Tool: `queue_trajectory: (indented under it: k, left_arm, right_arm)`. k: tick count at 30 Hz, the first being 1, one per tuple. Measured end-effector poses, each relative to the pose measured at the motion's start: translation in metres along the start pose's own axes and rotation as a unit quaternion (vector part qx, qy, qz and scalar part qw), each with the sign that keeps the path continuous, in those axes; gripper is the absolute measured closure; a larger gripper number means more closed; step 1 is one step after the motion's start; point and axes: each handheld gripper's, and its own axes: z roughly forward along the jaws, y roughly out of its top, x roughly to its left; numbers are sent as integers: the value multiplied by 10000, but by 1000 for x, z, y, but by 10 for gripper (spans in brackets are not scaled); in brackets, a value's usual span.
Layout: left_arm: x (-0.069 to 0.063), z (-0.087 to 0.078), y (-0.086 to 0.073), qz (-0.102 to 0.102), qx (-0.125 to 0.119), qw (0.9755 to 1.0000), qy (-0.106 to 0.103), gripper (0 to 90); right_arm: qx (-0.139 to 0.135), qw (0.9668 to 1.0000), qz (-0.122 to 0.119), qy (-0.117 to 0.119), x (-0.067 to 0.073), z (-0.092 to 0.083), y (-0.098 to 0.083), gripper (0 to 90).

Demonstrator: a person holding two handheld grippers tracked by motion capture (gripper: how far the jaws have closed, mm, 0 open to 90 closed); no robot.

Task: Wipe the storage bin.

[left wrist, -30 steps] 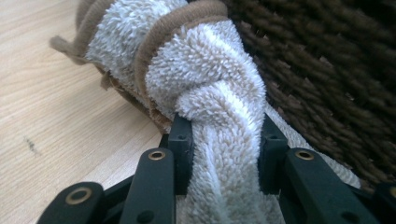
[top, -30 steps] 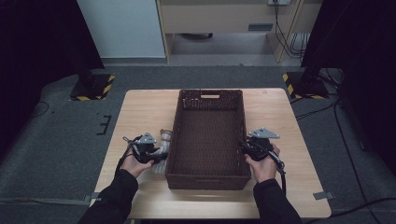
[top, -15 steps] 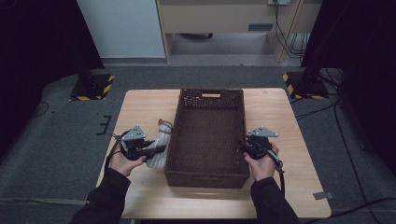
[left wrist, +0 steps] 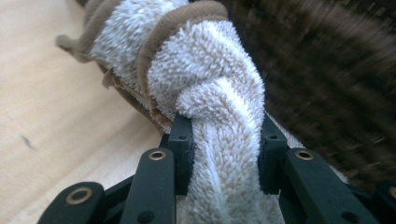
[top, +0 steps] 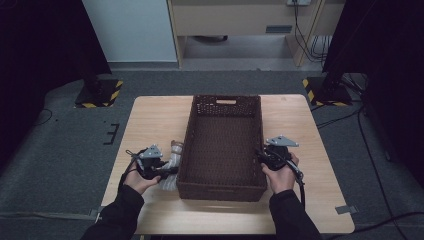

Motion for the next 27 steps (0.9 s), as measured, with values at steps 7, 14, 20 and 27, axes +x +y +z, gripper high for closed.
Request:
queue_trajectory:
  k: [7,14,20,27]
  left_arm:
    - [-6,-27,19,190,-445,9988,21,651]
    - [-4,-14,8,257,-158,9995,57,651]
    - [-2,9,-12,116,309,9995,23,651]
    - [-1,-7,-5,63,-61,10000,-13,652]
  right_arm:
    - [-77,9996,211,-142,2,4,2,661]
    - [-49,9997,86,-237,4,7,4,653]
    - [-92,9997,94,-206,3,7,4,653]
    - [-74,9995,101,-299,4,7,5,653]
